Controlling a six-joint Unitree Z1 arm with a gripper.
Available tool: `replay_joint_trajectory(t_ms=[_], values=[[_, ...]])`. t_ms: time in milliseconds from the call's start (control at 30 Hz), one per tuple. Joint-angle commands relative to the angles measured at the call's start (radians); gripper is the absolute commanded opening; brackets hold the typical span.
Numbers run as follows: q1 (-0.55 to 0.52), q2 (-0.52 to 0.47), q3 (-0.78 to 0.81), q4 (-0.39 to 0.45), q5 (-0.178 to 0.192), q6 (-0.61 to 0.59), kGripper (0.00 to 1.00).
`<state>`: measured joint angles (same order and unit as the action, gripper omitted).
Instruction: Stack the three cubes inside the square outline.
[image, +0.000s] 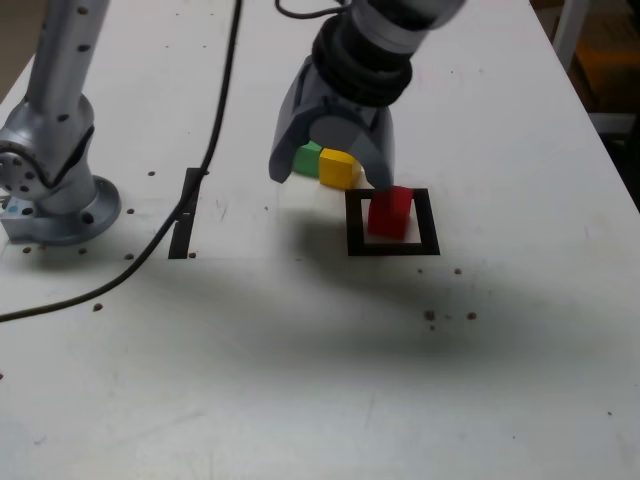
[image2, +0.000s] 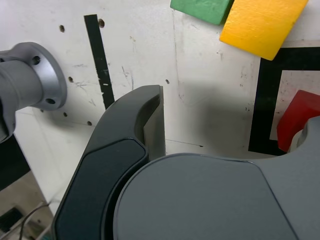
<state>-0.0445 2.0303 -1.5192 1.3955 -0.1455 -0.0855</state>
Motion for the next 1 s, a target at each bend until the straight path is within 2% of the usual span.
replay_joint_trajectory(t_ms=[0,133,333,467,633,800,967], values=[[0.018,-0.040,0.057,-0.037,-0.001,0.008,1.00],[0.050,-0.104,0.149,-0.094,0.006,0.042,1.00],[0.072,-0.150,0.192,-0.086,0.003,0.129,1.00],[0.067,-0.160,0.201,-0.094,-0.016,0.152,1.00],[0.047,-0.154,0.227,-0.096,-0.069,0.165,1.00],[0.044,-0.155,0.234,-0.105,-0.075,0.169,1.00],[0.044,-0.157,0.228,-0.180,-0.073,0.205,1.00]])
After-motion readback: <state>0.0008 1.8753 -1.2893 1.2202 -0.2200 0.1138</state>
